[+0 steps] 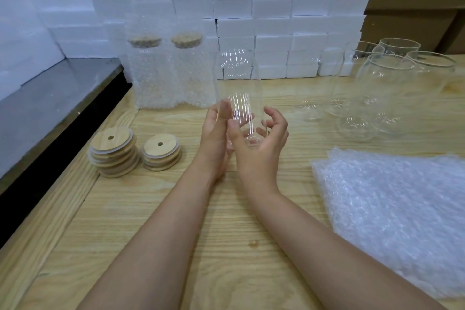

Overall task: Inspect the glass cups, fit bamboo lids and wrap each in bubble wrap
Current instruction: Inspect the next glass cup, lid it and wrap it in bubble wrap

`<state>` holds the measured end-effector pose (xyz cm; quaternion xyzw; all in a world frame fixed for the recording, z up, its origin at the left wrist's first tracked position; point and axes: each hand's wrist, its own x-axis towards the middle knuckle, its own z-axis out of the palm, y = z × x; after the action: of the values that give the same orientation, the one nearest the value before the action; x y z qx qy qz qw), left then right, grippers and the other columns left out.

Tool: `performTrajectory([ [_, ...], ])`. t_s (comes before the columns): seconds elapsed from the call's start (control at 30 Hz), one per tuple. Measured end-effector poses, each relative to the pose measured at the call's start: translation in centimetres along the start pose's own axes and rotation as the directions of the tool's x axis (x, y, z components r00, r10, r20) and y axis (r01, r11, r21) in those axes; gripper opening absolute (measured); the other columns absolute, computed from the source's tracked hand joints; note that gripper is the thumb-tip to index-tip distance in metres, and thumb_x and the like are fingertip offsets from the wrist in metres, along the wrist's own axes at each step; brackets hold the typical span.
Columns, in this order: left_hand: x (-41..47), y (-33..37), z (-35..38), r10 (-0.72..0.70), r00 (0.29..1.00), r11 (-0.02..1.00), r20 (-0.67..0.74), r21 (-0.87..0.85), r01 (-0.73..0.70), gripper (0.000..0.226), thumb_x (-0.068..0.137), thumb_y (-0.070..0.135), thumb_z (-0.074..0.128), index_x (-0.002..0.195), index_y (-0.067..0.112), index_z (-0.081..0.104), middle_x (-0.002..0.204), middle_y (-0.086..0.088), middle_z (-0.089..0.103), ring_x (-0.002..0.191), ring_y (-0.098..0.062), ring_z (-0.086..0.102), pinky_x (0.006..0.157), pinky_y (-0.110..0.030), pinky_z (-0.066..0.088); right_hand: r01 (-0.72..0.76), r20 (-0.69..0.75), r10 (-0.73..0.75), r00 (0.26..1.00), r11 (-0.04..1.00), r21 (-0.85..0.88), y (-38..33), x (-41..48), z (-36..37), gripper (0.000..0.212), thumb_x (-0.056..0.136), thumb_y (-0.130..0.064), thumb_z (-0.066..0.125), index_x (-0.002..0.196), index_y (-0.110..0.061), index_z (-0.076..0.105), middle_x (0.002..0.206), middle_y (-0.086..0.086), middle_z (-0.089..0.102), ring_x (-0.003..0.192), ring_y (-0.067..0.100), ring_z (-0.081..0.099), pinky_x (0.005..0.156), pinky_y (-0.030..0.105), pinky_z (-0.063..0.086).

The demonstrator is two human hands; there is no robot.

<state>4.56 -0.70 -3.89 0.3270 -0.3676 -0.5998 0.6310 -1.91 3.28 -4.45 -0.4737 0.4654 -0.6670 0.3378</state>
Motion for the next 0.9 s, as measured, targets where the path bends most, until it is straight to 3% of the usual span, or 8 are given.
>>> performTrajectory([
  [0.17, 0.3, 0.0, -0.1, 0.0, 1.0, 1.0, 0.009, 0.018, 0.0, 0.114, 0.023, 0.086, 0.07, 0.118, 0.028, 0.048, 0.123, -0.017, 0.06, 0.103, -0.027, 0.067, 0.093, -0.053, 0.049, -0.027, -0.023, 0.029, 0.999, 0.997, 0.072, 0.5, 0.2, 0.0, 0.045, 0.09, -0.037, 0.06, 0.128, -0.029, 0.037, 0.128, 0.005, 0.043, 0.112, 0.017, 0.053, 0.097, 0.036, 0.048],
  [0.23, 0.4, 0.2, -0.4, -0.015, 1.0, 1.0, 0.006, -0.017, 0.015, 0.104, 0.041, 0.088, 0.06, 0.125, 0.027, 0.045, 0.119, -0.014, 0.064, 0.105, -0.027, 0.067, 0.094, -0.053, 0.05, -0.037, -0.043, 0.042, 0.998, 0.993, 0.115, 0.7, 0.2, 0.0, 0.046, 0.092, -0.048, 0.05, 0.131, -0.026, 0.039, 0.124, 0.004, 0.051, 0.11, 0.015, 0.057, 0.094, 0.029, 0.049],
  [0.3, 0.4, 0.1, -0.6, -0.044, 0.999, 0.999, 0.024, -0.027, 0.044, 0.095, 0.067, 0.084, 0.038, 0.14, 0.022, 0.037, 0.124, -0.013, 0.063, 0.112, -0.025, 0.064, 0.091, -0.047, 0.054, -0.042, -0.056, 0.052, 0.997, 0.987, 0.155, 0.9, 0.2, -0.1, 0.038, 0.095, -0.045, 0.042, 0.128, -0.027, 0.041, 0.111, -0.015, 0.058, 0.101, -0.001, 0.058, 0.085, 0.016, 0.046],
  [0.37, 0.3, 0.1, -0.8, -0.06, 0.997, 0.998, 0.051, -0.013, 0.061, 0.107, 0.06, 0.085, 0.046, 0.142, 0.017, 0.037, 0.119, -0.01, 0.067, 0.108, -0.024, 0.066, 0.083, -0.041, 0.057, -0.069, -0.052, 0.081, 0.995, 0.977, 0.201, 1.1, 0.2, 0.1, 0.027, 0.1, -0.037, 0.038, 0.124, -0.027, 0.045, 0.102, -0.022, 0.061, 0.094, -0.012, 0.058, 0.082, 0.015, 0.046],
  [0.5, 0.1, 0.3, -0.5, -0.128, 0.987, 0.992, 0.097, -0.008, 0.13, 0.12, 0.031, 0.081, 0.076, 0.127, 0.014, 0.05, 0.109, -0.01, 0.072, 0.1, -0.027, 0.067, 0.081, -0.042, 0.057, -0.165, -0.026, 0.181, 0.983, 0.942, 0.291, 0.7, 0.1, 0.2, 0.03, 0.096, -0.045, 0.036, 0.114, -0.028, 0.053, 0.11, -0.003, 0.062, 0.1, 0.011, 0.065, 0.09, 0.039, 0.054],
  [0.67, 0.5, 0.0, -1.2, -0.127, 0.988, 0.989, 0.091, 0.084, 0.119, 0.069, 0.086, 0.068, 0.034, 0.119, 0.012, 0.056, 0.101, -0.004, 0.074, 0.091, -0.019, 0.068, 0.061, -0.026, 0.055, -0.247, -0.023, 0.266, 0.964, 0.921, 0.3, 0.6, 0.3, 0.1, 0.018, 0.103, -0.038, 0.032, 0.105, -0.031, 0.049, 0.106, 0.002, 0.061, 0.107, 0.028, 0.062, 0.091, 0.054, 0.051],
  [0.77, 0.5, 0.0, -1.1, -0.092, 0.994, 0.992, 0.065, 0.09, 0.086, 0.068, 0.082, 0.067, 0.035, 0.117, 0.012, 0.056, 0.094, -0.001, 0.075, 0.08, -0.017, 0.071, 0.059, -0.029, 0.056, -0.207, -0.04, 0.222, 0.974, 0.949, 0.238, 0.6, 0.3, 0.1, 0.019, 0.099, -0.045, 0.034, 0.099, -0.034, 0.05, 0.101, -0.005, 0.061, 0.1, 0.018, 0.062, 0.089, 0.046, 0.052],
  [0.9, 0.1, 0.4, -0.5, -0.064, 0.998, 0.997, -0.002, 0.043, 0.064, 0.091, 0.066, 0.074, 0.063, 0.124, 0.005, 0.052, 0.104, -0.009, 0.069, 0.105, -0.028, 0.066, 0.081, -0.039, 0.056, -0.123, -0.069, 0.138, 0.988, 0.975, 0.184, 0.4, 0.5, -0.1, 0.034, 0.085, -0.054, 0.051, 0.109, -0.03, 0.048, 0.118, 0.0, 0.05, 0.102, 0.007, 0.051, 0.085, 0.02, 0.043],
])
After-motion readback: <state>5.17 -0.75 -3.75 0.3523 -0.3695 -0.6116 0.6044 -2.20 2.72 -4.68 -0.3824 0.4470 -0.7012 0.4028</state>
